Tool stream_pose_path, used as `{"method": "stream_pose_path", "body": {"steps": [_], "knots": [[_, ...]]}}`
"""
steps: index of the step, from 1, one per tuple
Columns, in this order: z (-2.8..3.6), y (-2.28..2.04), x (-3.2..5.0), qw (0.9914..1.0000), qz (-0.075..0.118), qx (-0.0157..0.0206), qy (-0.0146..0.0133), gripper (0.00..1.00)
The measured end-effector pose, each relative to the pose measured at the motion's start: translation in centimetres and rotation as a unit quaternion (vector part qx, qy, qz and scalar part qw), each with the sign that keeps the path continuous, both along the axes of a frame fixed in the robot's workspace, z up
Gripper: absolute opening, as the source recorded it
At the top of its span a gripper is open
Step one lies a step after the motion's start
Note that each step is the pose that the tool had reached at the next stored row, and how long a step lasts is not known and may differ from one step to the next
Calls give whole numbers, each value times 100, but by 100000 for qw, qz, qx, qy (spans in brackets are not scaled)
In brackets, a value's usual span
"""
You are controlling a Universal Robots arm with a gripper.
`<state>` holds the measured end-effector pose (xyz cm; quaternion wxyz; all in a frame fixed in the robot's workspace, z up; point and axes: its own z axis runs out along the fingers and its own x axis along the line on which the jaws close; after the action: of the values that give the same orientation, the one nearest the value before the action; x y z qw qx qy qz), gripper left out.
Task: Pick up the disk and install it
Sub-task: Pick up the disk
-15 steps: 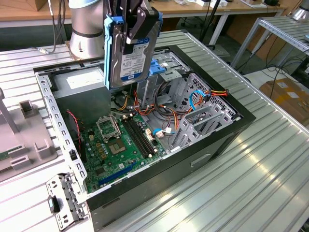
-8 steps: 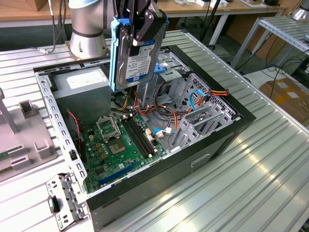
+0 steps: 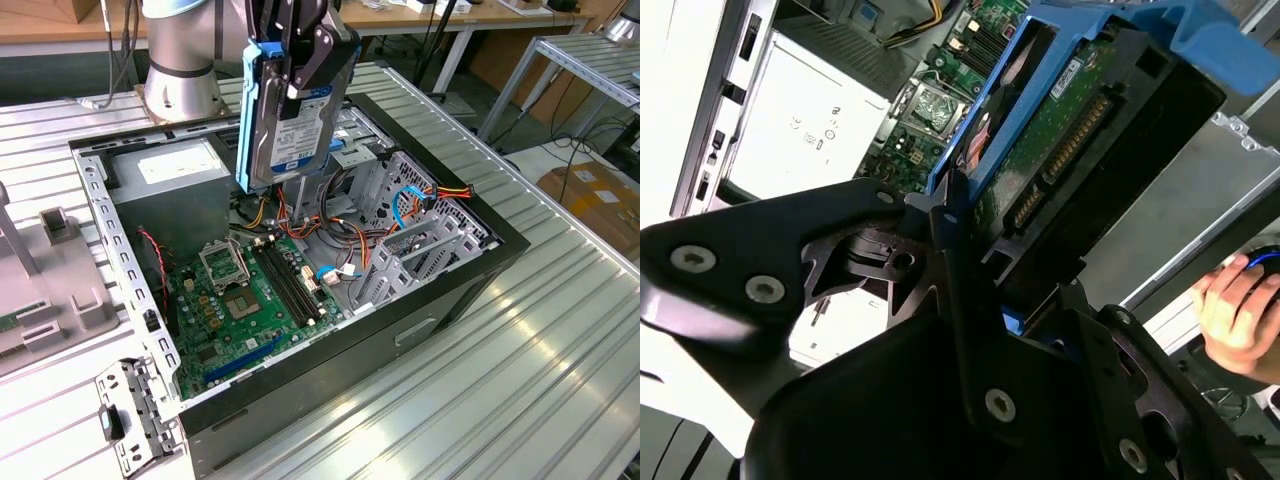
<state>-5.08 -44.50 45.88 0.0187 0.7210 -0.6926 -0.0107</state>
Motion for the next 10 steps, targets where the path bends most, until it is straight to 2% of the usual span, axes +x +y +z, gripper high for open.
{"method": "stream_pose_path", "body": {"steps": [10], "knots": [[-3, -79, 96, 100000, -4, -4, 22, 36]]}}
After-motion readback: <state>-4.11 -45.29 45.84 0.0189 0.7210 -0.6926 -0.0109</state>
